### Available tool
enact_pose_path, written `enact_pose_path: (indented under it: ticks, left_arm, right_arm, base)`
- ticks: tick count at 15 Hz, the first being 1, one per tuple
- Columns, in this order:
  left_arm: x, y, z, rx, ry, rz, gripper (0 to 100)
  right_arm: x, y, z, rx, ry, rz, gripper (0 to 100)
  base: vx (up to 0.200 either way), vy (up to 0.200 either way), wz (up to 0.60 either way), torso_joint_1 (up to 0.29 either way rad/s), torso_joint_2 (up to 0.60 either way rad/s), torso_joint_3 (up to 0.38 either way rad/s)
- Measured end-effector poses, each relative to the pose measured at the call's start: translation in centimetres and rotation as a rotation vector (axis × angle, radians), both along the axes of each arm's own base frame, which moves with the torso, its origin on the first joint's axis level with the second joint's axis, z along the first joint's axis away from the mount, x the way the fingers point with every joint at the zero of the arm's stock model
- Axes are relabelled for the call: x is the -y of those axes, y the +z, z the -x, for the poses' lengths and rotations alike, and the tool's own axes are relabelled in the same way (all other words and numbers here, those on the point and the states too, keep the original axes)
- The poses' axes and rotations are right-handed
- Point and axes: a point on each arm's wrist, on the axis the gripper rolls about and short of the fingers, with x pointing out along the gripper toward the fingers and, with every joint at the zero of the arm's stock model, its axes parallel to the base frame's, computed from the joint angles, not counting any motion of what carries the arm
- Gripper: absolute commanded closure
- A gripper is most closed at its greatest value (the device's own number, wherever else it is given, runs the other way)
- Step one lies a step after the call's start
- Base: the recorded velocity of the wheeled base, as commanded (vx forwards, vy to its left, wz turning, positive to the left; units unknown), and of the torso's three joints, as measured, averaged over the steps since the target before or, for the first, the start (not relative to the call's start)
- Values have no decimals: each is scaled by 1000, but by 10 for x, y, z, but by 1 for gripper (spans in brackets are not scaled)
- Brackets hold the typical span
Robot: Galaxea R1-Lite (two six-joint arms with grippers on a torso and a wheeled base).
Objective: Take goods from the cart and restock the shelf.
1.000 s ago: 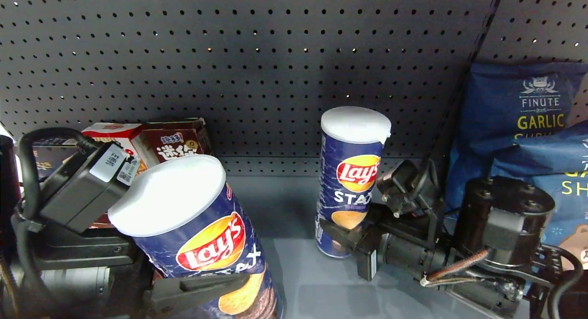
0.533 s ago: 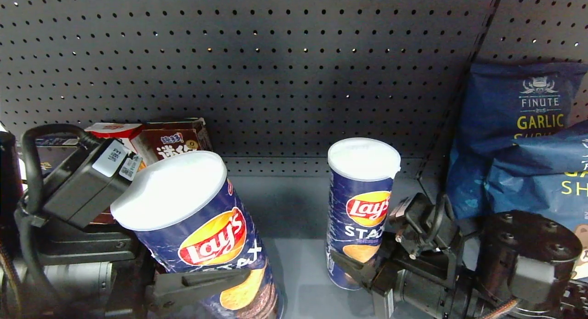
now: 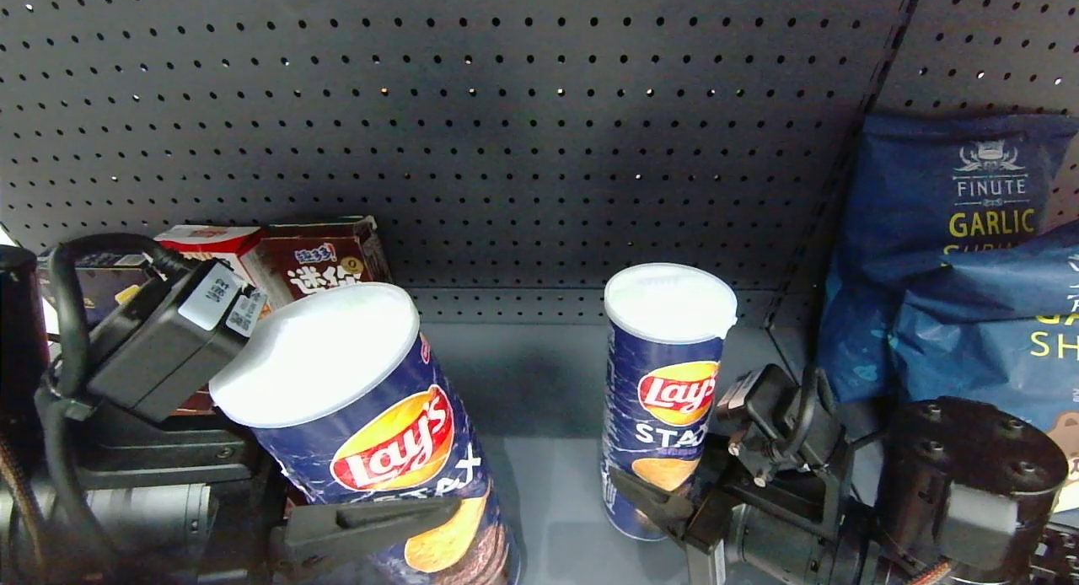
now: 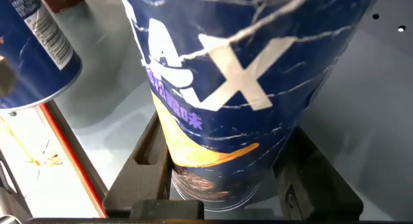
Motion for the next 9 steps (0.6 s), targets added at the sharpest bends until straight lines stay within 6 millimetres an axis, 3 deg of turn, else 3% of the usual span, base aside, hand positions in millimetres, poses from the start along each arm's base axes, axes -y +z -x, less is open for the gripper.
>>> enact_pose_path:
  ticks: [9]
  left_arm:
    - [0, -1, 0, -4, -1, -2, 100]
  right_arm:
    - [-5, -1, -1, 3, 7, -2, 100]
  base:
    - [0, 0, 0, 0, 0, 0]
